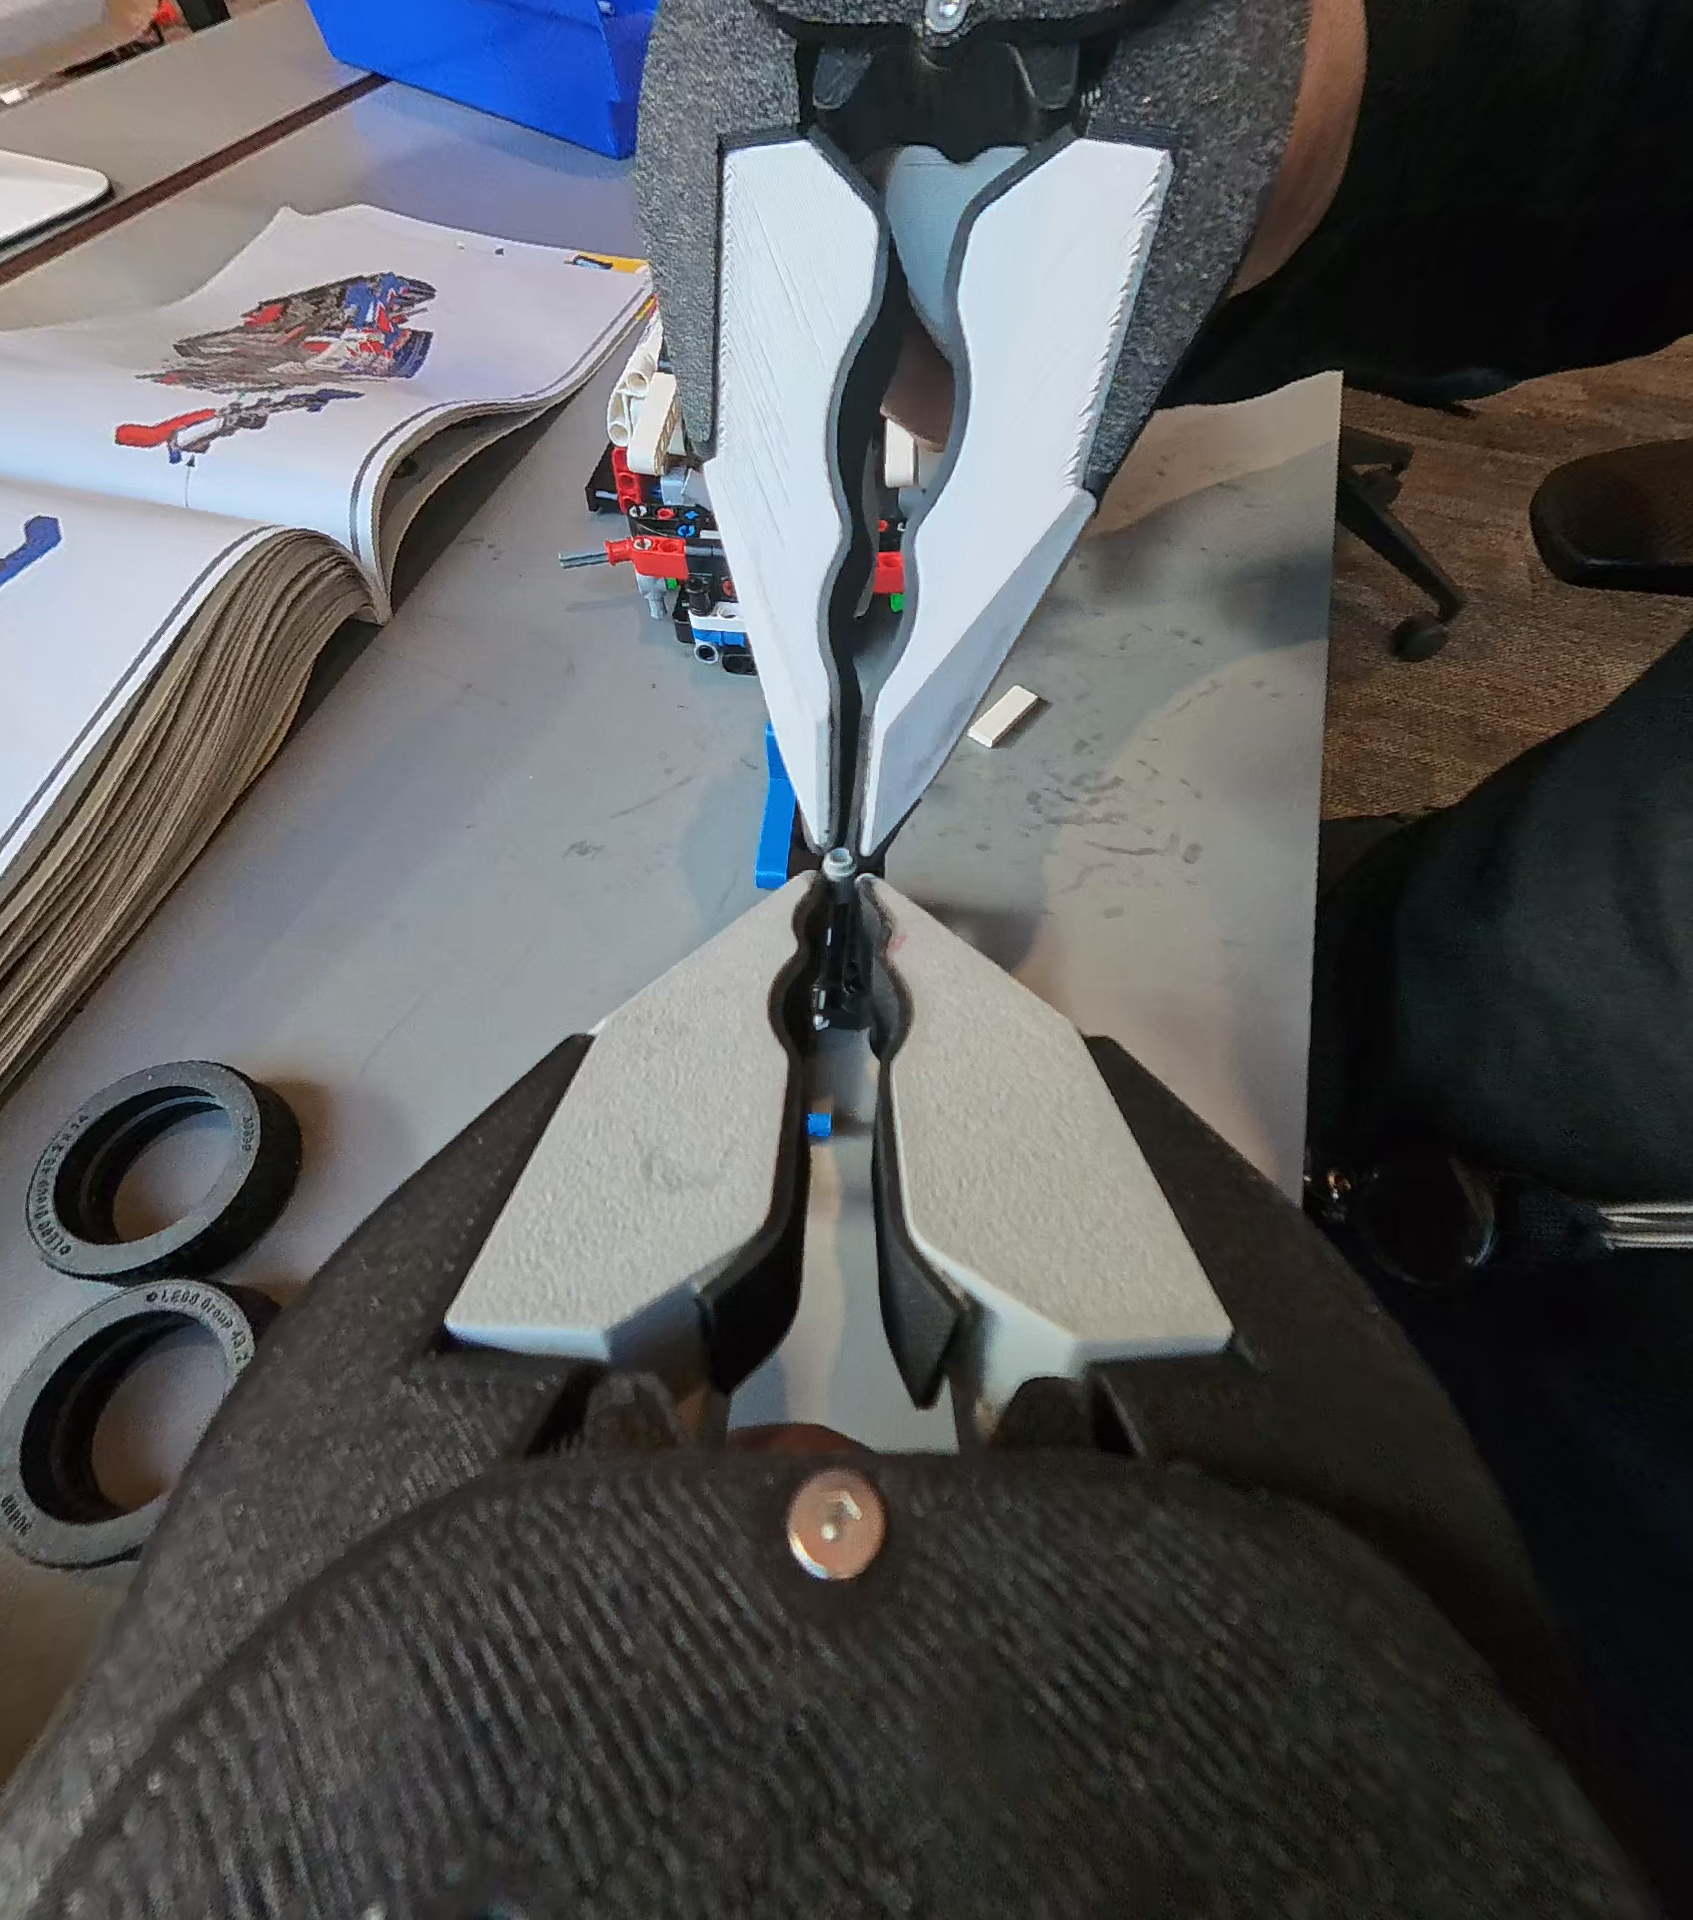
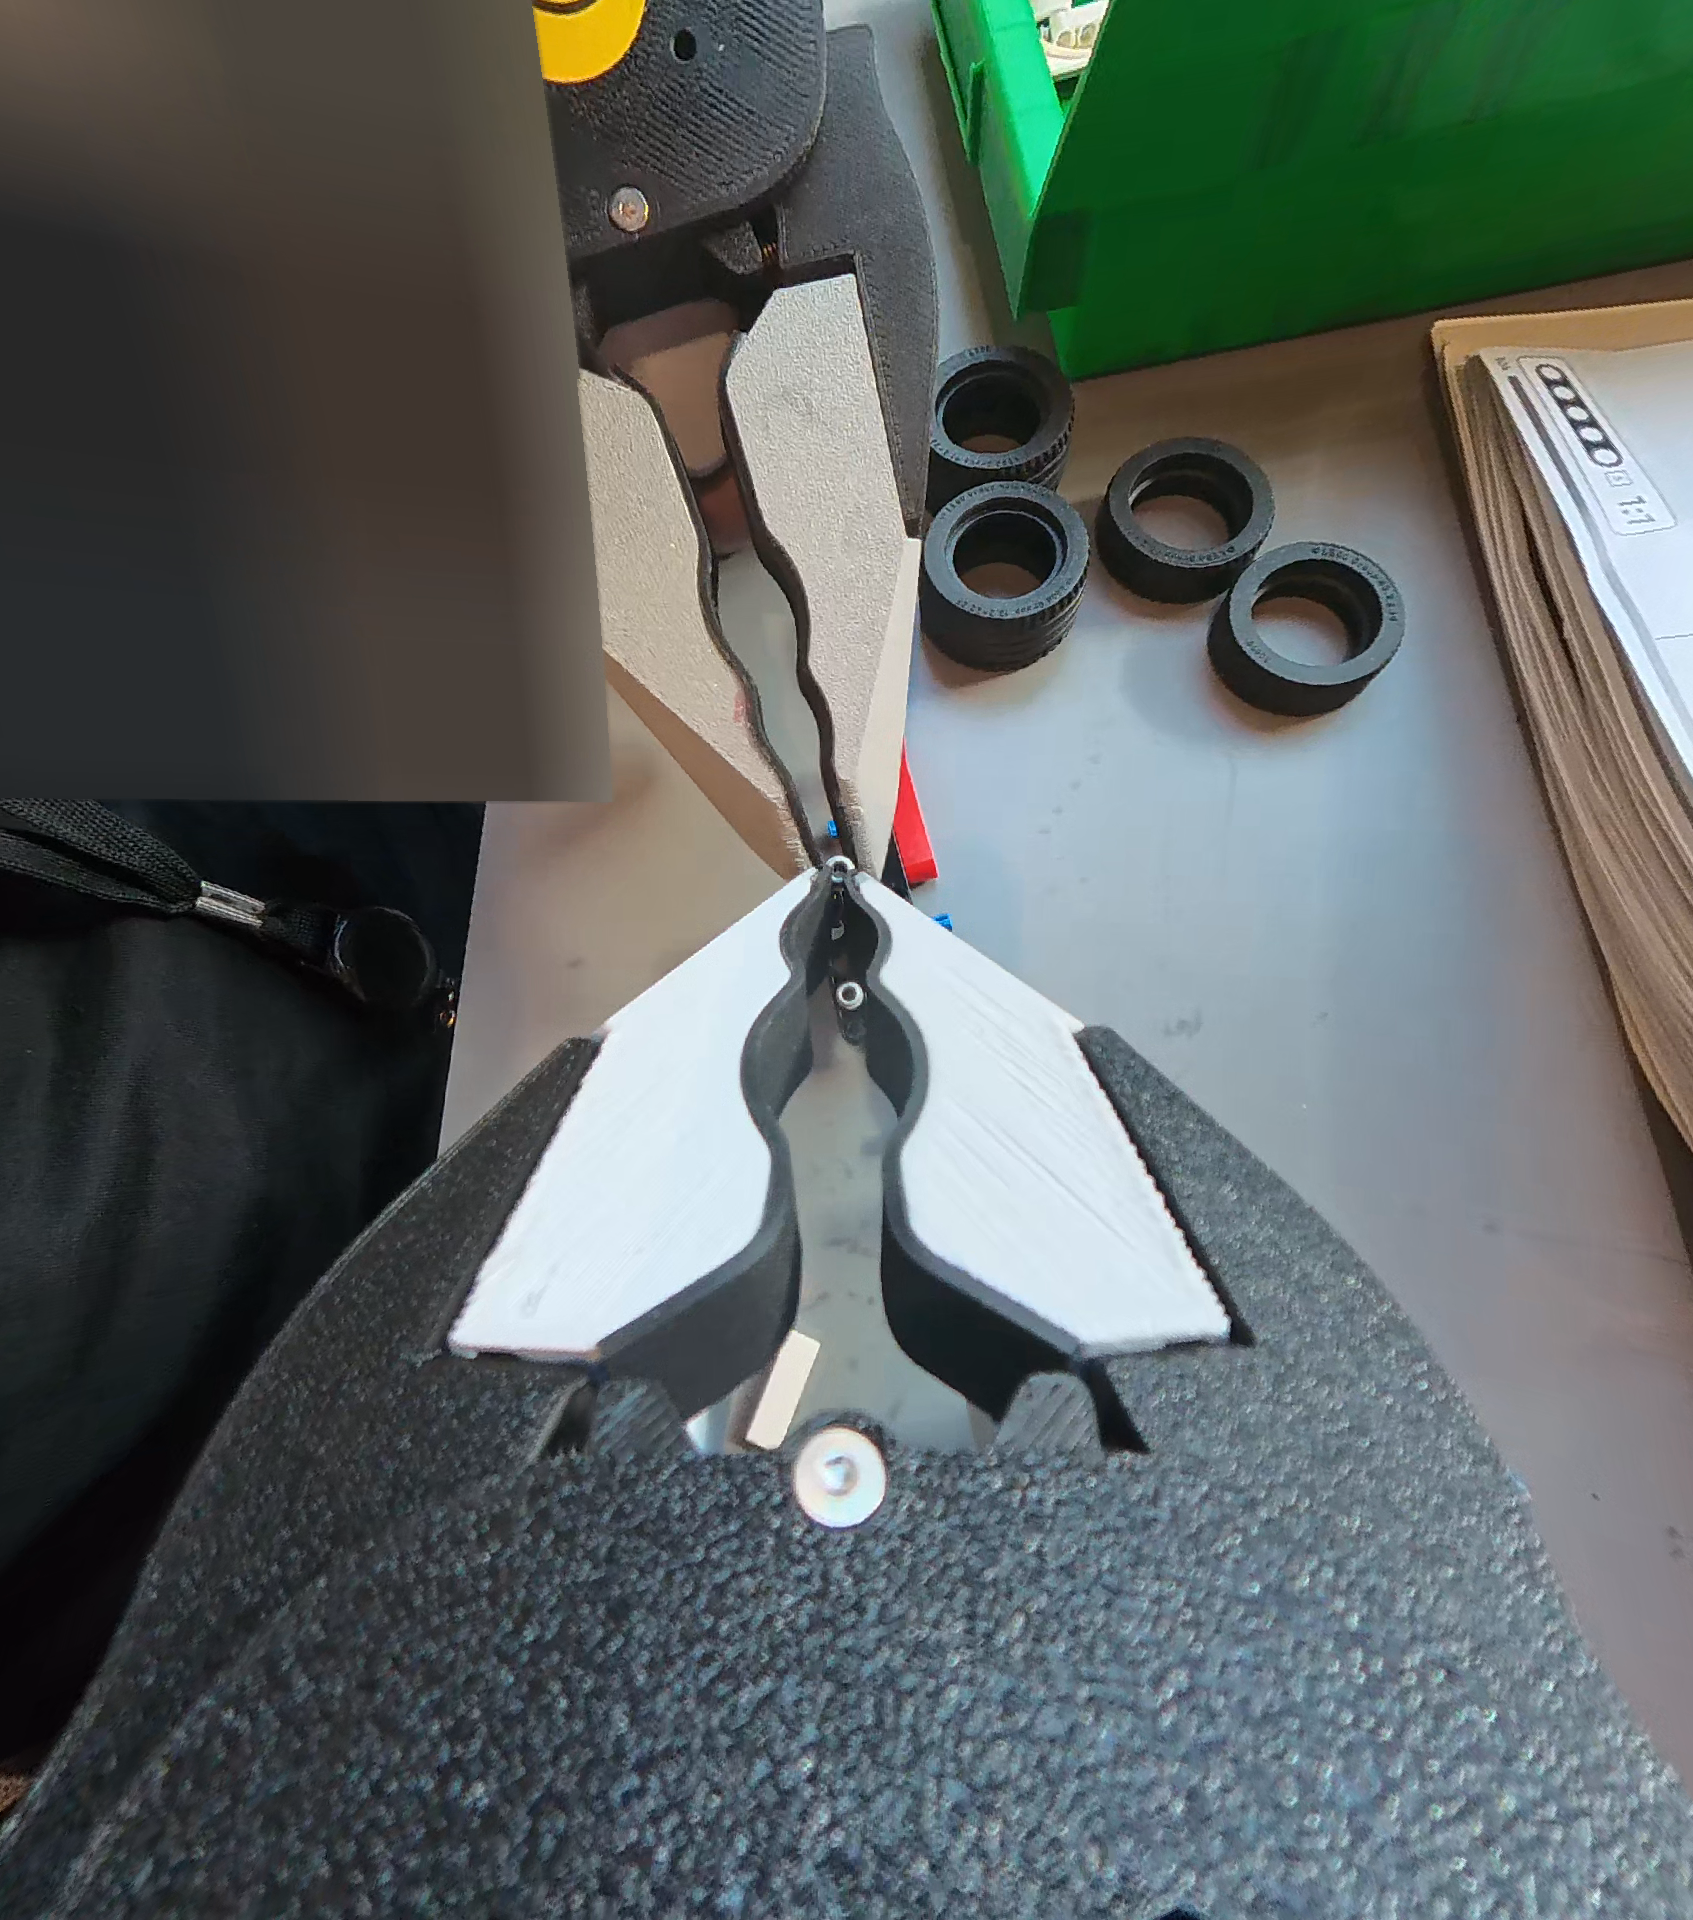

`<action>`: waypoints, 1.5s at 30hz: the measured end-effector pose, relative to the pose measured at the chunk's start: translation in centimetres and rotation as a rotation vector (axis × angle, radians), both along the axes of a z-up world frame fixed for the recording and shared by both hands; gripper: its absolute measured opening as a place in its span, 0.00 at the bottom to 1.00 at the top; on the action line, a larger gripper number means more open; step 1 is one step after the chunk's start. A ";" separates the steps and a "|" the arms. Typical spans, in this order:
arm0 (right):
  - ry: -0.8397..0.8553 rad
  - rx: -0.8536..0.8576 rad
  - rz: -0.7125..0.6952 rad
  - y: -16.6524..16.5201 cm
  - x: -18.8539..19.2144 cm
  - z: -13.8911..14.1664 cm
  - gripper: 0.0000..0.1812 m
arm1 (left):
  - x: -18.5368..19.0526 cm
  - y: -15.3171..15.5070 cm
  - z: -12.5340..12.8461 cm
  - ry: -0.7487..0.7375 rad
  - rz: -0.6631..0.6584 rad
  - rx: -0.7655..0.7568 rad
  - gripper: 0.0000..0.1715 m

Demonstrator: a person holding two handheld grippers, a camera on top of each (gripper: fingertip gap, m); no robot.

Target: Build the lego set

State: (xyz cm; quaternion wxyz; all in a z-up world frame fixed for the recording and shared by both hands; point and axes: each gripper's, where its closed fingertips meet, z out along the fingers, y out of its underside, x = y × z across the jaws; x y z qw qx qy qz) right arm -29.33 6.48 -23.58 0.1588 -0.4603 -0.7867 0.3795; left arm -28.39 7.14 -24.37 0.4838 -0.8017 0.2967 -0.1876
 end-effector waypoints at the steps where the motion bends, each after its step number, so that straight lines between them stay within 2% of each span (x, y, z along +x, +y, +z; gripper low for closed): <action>1: 0.001 -0.001 0.000 0.0 0.0 0.0 0.00 | 0.0 0.0 0.0 0.000 0.001 0.001 0.01; 20: -0.013 -0.032 -0.037 0.3 -0.3 -0.2 0.02 | -0.2 0.5 -0.6 0.112 0.047 0.035 0.01; 31: -0.033 -0.048 -0.031 0.2 -0.3 -0.5 0.03 | -0.2 0.4 -0.6 0.124 0.043 0.044 0.01; 45: -0.024 0.015 -0.013 0.3 -0.1 -0.7 0.02 | -0.2 0.4 -0.5 0.115 0.041 0.047 0.01</action>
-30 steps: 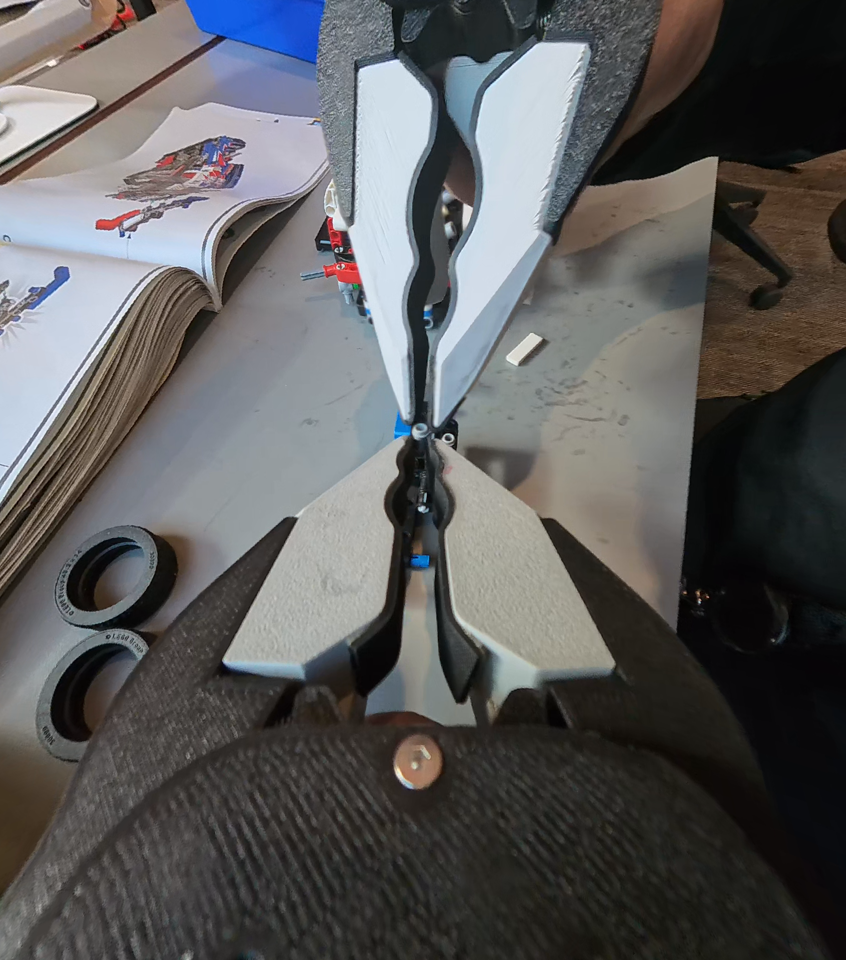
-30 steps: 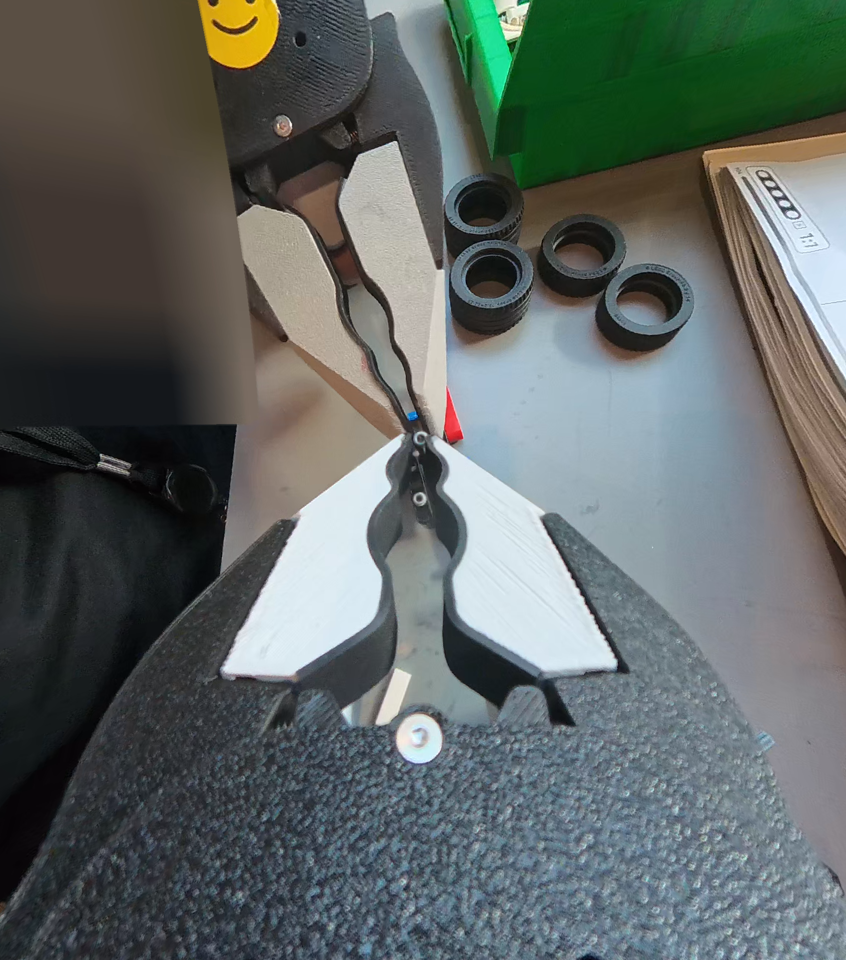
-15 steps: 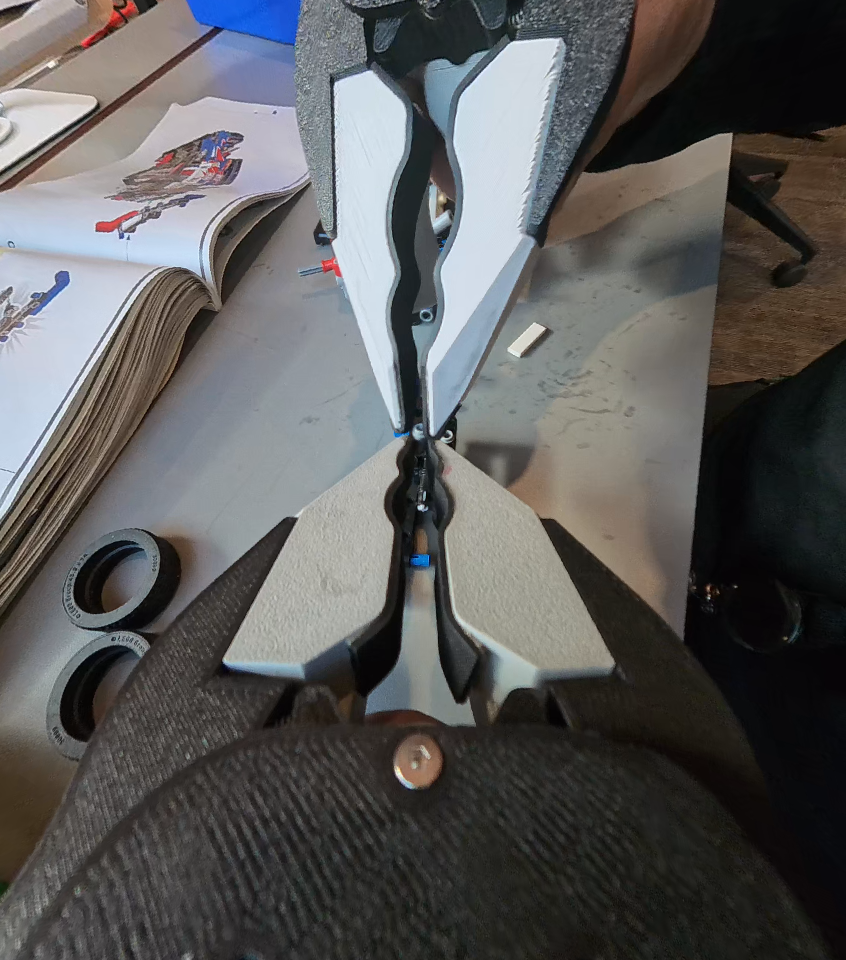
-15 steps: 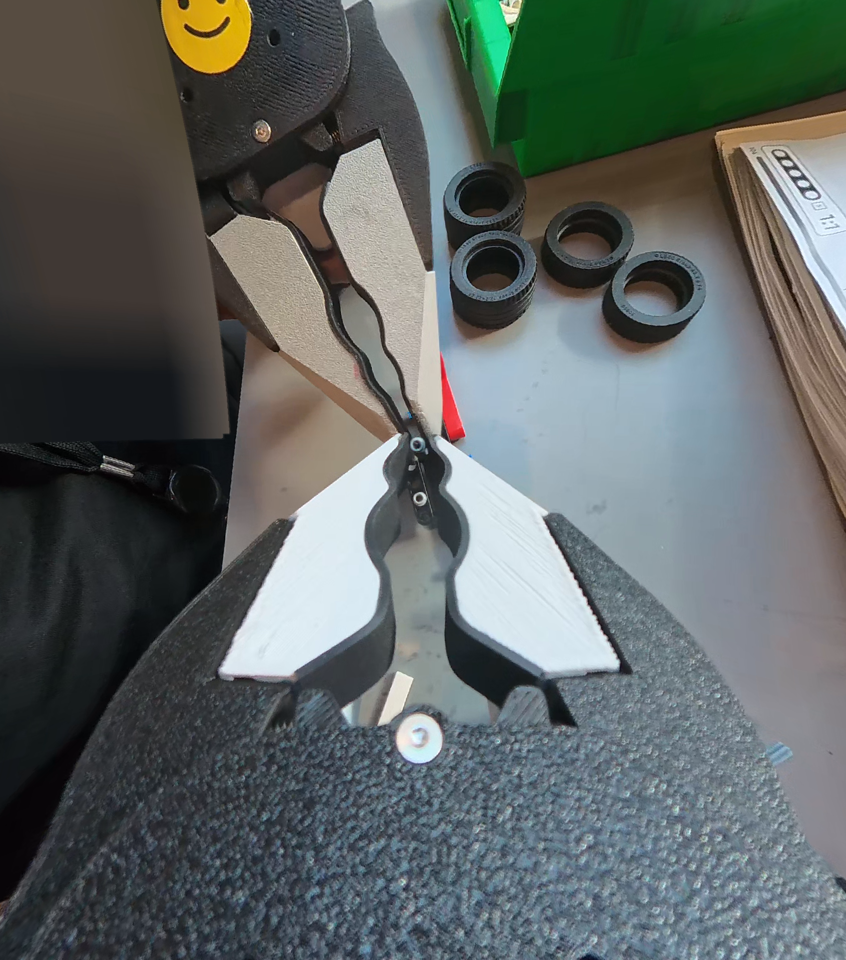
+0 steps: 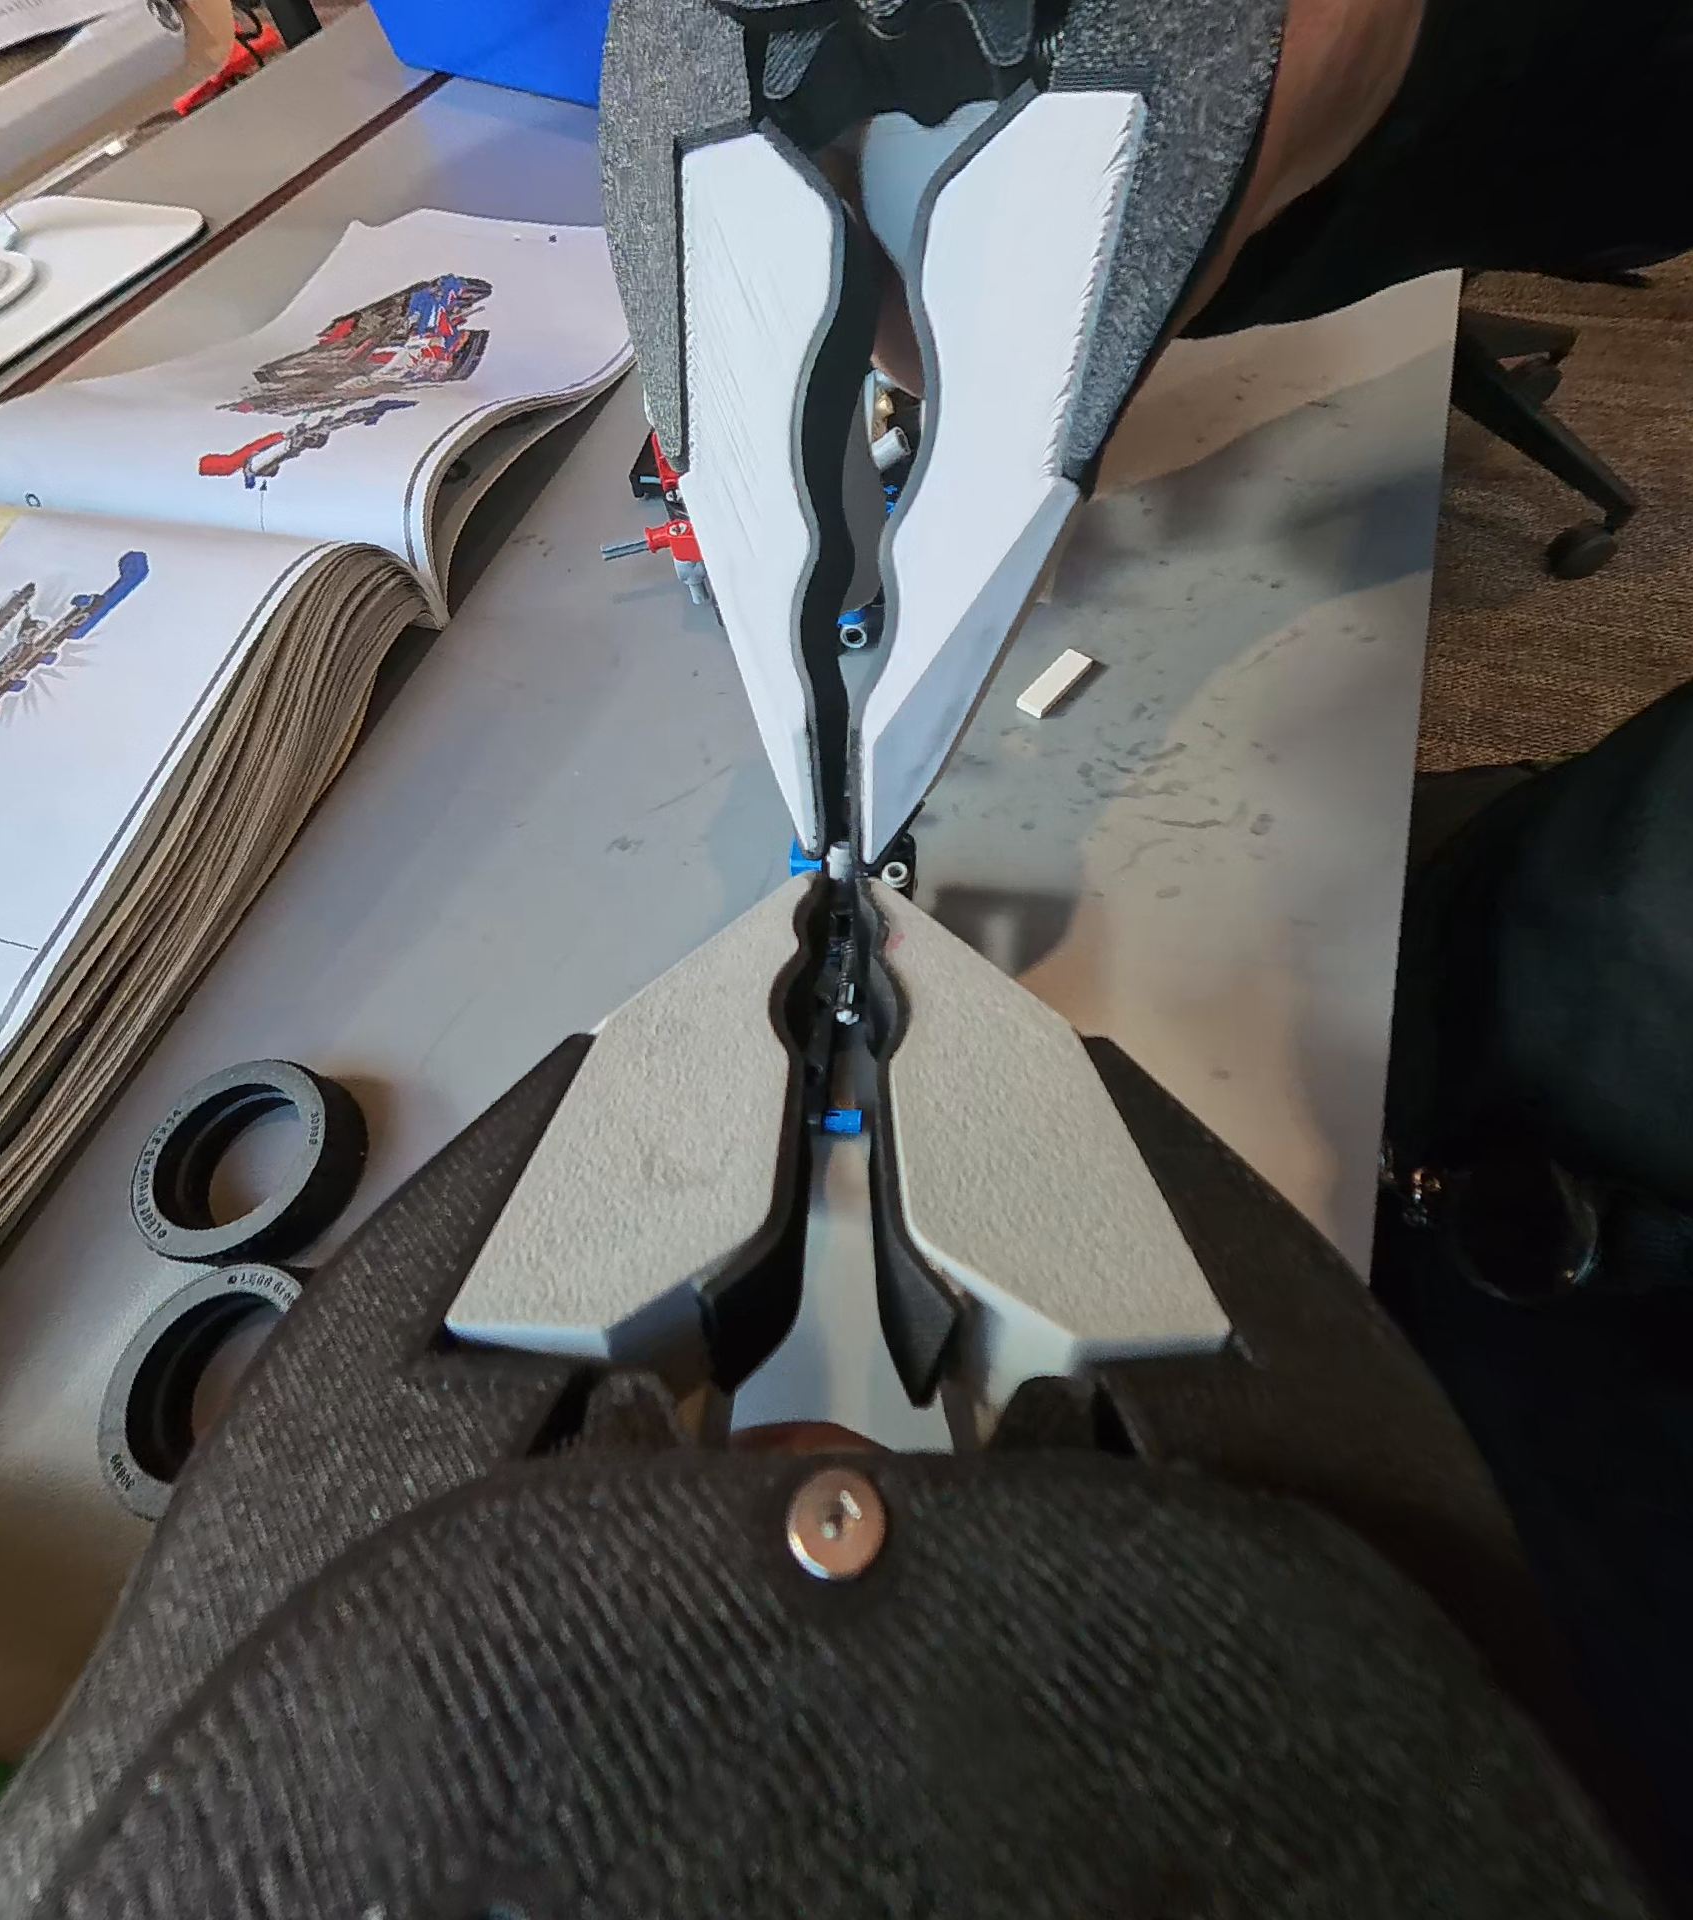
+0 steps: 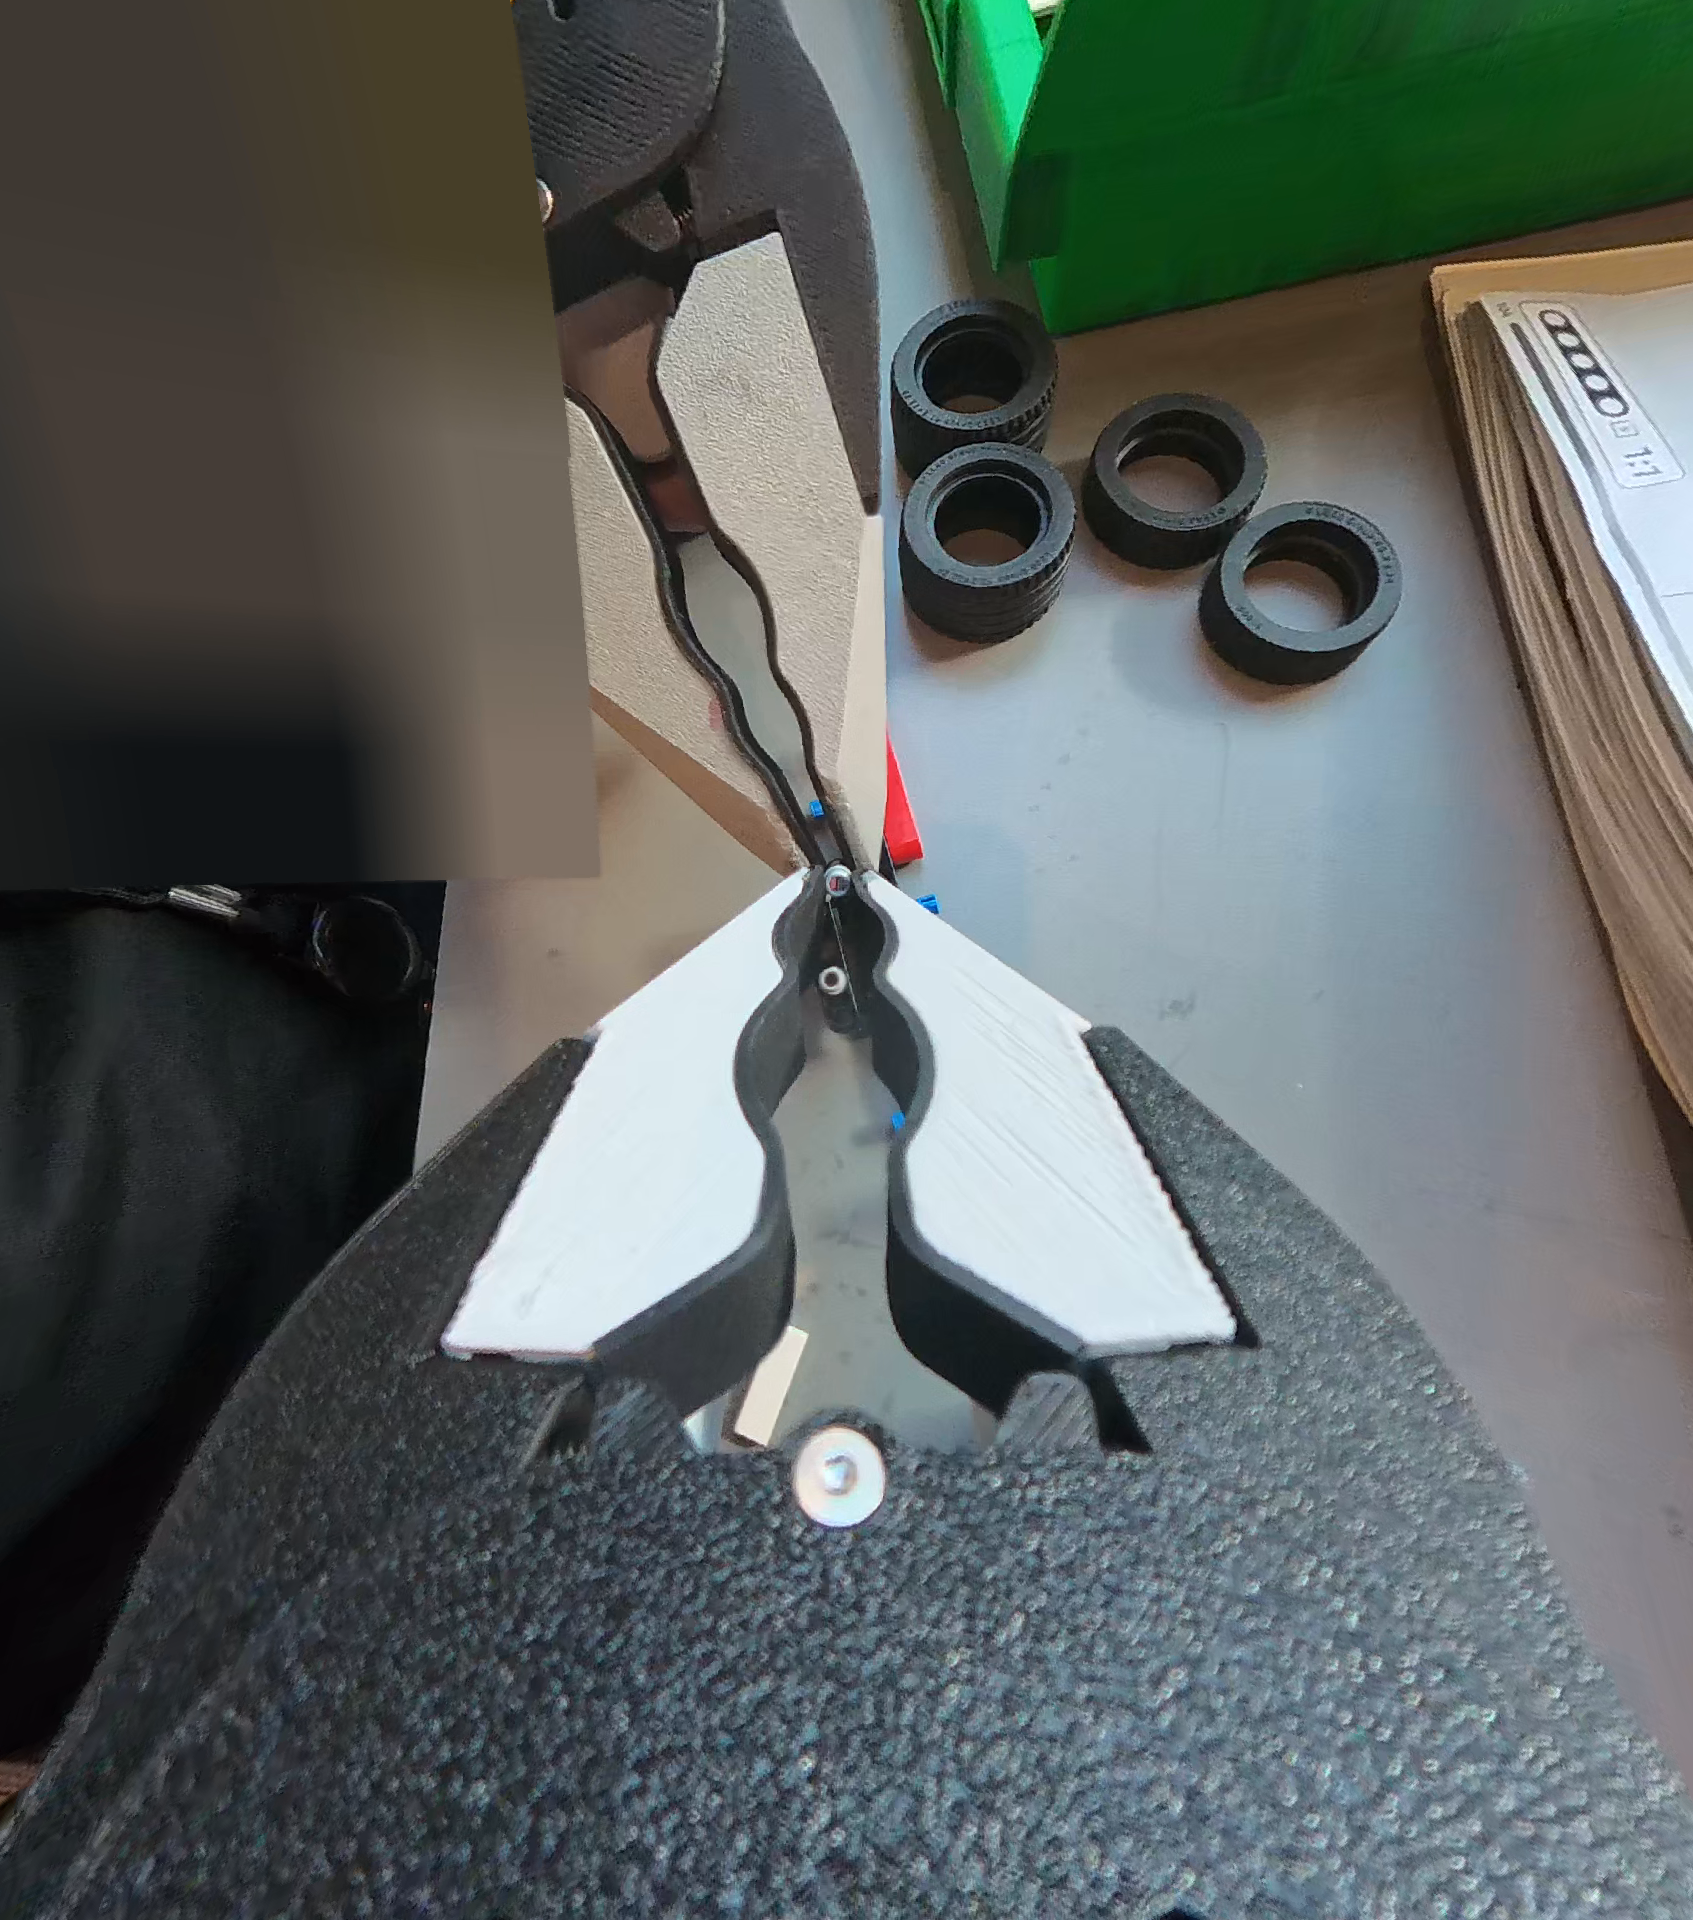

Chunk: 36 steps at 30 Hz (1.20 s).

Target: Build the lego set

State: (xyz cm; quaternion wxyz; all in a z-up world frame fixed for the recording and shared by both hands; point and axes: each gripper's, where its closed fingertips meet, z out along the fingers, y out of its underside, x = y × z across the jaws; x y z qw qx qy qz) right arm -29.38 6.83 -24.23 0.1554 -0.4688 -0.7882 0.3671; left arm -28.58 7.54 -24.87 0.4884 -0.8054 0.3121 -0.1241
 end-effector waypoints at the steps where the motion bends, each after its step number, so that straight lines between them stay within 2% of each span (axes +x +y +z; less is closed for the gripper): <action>1: 0.008 0.019 0.011 0.0 0.0 0.0 0.02 | 0.0 0.0 0.0 -0.003 -0.002 -0.001 0.01; 5: 0.018 0.101 0.045 0.0 0.0 -0.1 0.02 | 0.1 0.0 0.0 -0.004 -0.004 -0.003 0.01; 31: 0.046 0.268 0.148 -0.4 0.1 -0.5 0.02 | 0.2 -0.5 -0.5 0.032 -0.033 -0.017 0.01; 36: 0.028 0.247 0.121 -0.3 0.0 -0.3 0.02 | -0.3 -0.6 0.0 -0.100 -0.024 -0.084 0.03</action>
